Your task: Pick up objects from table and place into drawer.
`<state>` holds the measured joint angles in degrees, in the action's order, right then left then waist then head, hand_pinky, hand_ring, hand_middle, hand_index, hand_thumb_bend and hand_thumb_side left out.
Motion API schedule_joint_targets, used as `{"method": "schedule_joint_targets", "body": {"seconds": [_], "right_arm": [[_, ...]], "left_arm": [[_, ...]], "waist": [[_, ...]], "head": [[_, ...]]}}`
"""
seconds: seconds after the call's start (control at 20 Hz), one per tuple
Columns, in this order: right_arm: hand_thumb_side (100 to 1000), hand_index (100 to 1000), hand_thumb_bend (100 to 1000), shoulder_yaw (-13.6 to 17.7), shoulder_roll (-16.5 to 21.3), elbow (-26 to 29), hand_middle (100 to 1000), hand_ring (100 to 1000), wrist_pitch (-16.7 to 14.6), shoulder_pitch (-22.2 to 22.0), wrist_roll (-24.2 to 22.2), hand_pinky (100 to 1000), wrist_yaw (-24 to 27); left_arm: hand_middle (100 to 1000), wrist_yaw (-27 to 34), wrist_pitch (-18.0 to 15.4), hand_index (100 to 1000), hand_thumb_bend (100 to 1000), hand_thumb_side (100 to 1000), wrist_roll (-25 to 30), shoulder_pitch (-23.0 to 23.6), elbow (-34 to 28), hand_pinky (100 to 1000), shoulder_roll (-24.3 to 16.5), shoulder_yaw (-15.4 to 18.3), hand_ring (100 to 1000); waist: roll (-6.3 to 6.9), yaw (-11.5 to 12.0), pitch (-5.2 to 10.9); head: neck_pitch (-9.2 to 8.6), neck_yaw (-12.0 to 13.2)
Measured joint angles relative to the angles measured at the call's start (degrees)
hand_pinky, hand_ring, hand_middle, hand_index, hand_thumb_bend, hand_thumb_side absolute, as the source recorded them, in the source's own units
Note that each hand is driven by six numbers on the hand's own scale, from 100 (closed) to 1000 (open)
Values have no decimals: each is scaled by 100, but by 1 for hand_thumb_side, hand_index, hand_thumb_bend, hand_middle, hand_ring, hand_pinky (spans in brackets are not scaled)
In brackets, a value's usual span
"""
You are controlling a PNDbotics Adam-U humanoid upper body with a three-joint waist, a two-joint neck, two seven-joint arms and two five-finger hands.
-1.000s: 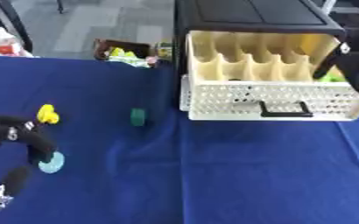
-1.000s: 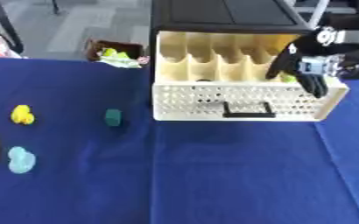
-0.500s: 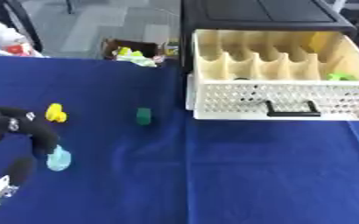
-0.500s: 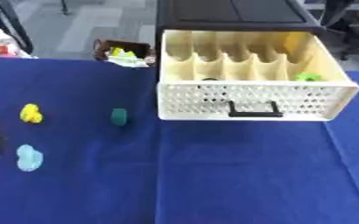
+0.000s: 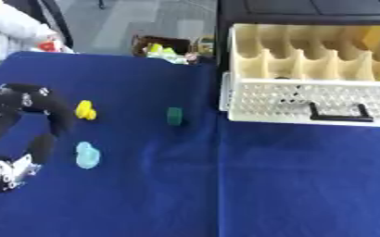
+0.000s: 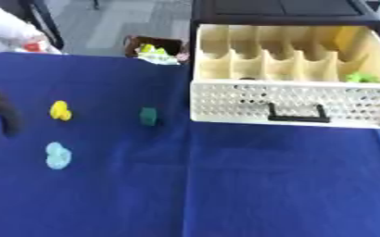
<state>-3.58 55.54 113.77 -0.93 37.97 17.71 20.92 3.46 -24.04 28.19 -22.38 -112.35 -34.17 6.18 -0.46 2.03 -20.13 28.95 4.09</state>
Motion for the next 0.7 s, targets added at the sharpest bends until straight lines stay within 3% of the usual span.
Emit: {"method": "schedule_joint_targets", "body": {"seconds": [0.2, 0.45, 0.55, 0.7], "right_arm": [[1000, 716, 100, 23, -118, 0, 512, 644, -52, -80, 145, 749, 81], [1000, 712, 100, 49, -149, 1, 509, 638, -68, -103, 148, 744, 92], [1000, 711, 100, 67, -178, 1, 507, 636, -78, -120, 140, 744, 92], [1000, 709, 100, 85, -211, 1, 502, 631, -88, -125, 130, 744, 94]], "left_arm": [[590, -518, -425, 875, 100, 346, -361, -342, 143, 487, -508, -2, 562], [585, -1633, -1127, 861, 100, 421, -514, -880, 783, 561, -1373, -295, 592], [601, -2073, -1341, 866, 100, 497, -506, -1075, 1102, 592, -1611, -474, 622], [659, -2668, -1551, 917, 100, 717, -477, -1360, 1597, 659, -1818, -734, 687]], "waist": [[30, -3, 5], [105, -54, 62], [104, -65, 68], [115, -102, 73]], "head": [[24, 6], [100, -9], [125, -27], [129, -131]]}}
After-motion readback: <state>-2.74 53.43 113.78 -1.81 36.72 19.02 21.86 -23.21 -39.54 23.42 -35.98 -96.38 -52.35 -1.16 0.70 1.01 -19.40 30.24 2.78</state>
